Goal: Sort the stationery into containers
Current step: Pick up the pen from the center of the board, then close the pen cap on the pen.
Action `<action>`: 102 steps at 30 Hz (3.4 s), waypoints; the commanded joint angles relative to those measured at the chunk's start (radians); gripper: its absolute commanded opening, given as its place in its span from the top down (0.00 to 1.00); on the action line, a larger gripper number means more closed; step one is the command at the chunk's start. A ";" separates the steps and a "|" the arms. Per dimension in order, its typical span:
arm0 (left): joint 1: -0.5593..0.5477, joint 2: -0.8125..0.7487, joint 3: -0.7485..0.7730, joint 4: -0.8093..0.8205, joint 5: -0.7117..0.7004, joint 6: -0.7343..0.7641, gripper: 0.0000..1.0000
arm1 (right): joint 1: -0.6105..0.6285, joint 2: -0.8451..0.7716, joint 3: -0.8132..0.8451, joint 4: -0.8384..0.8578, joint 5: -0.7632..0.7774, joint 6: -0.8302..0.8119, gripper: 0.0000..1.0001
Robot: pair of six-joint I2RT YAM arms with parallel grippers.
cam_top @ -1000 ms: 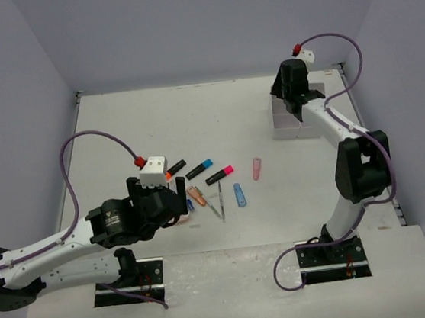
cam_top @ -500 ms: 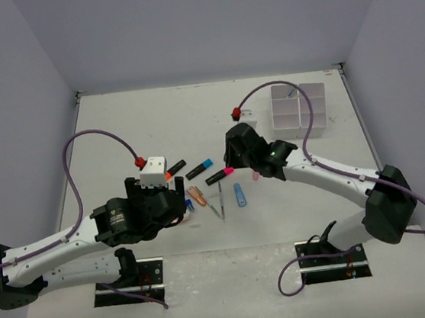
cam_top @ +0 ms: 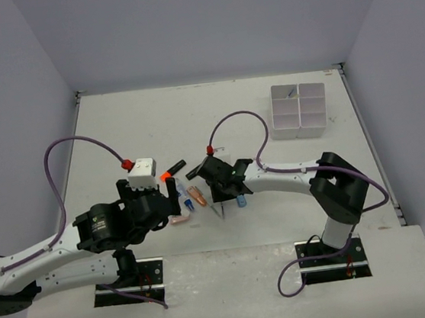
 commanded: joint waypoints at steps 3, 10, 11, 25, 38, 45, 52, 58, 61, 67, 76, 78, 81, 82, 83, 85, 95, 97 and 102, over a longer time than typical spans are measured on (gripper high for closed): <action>-0.002 0.005 -0.007 0.049 -0.001 0.018 0.00 | 0.009 0.053 0.037 0.015 -0.010 0.041 0.70; -0.002 0.011 -0.009 0.054 0.006 0.022 0.00 | 0.009 0.075 0.024 0.001 0.026 0.062 0.74; -0.002 0.012 -0.009 0.056 0.007 0.024 0.00 | 0.009 0.079 0.022 0.002 0.025 0.063 0.75; -0.002 0.024 0.003 0.019 0.031 -0.057 0.00 | -0.006 0.101 0.018 -0.086 0.134 0.109 1.00; -0.007 0.259 0.030 -0.158 0.279 -0.844 0.00 | -0.006 -0.318 -0.024 -0.253 0.294 0.106 1.00; -0.013 0.525 0.109 -0.205 0.338 -1.131 0.04 | -0.006 -0.452 -0.077 -0.208 0.328 0.074 1.00; 0.061 0.640 0.083 -0.159 0.321 -1.290 0.21 | -0.006 -0.514 -0.141 -0.193 0.319 0.076 1.00; 0.104 0.669 0.041 -0.054 0.351 -1.264 0.38 | -0.007 -0.582 -0.188 -0.187 0.336 0.069 1.00; 0.130 0.701 0.029 -0.004 0.367 -1.225 0.46 | -0.006 -0.590 -0.201 -0.185 0.334 0.064 1.00; 0.131 0.759 0.028 0.011 0.401 -1.212 0.50 | -0.006 -0.585 -0.212 -0.178 0.339 0.054 1.00; 0.131 0.781 -0.016 0.026 0.400 -1.227 0.52 | -0.006 -0.567 -0.216 -0.145 0.318 0.032 1.00; 0.131 0.781 -0.032 0.042 0.401 -1.223 0.52 | -0.006 -0.560 -0.215 -0.141 0.314 0.030 1.00; 0.131 0.780 -0.061 0.089 0.398 -1.206 0.52 | -0.005 -0.550 -0.214 -0.134 0.305 0.025 1.00; 0.131 0.781 -0.067 0.102 0.399 -1.202 0.52 | -0.005 -0.547 -0.213 -0.131 0.302 0.023 1.00; 0.131 0.784 -0.072 0.114 0.402 -1.201 0.52 | -0.005 -0.545 -0.211 -0.129 0.301 0.021 1.00; 0.131 0.790 -0.078 0.128 0.414 -1.195 0.52 | -0.005 -0.530 -0.207 -0.128 0.297 0.018 1.00; 0.131 0.824 -0.076 0.153 0.453 -1.171 0.66 | -0.005 -0.524 -0.197 -0.126 0.287 0.010 1.00; 0.131 0.823 -0.079 0.151 0.453 -1.172 0.71 | -0.005 -0.530 -0.198 -0.125 0.288 0.009 1.00; 0.131 0.809 -0.100 0.169 0.455 -1.154 0.97 | -0.005 -0.563 -0.227 -0.075 0.235 -0.016 1.00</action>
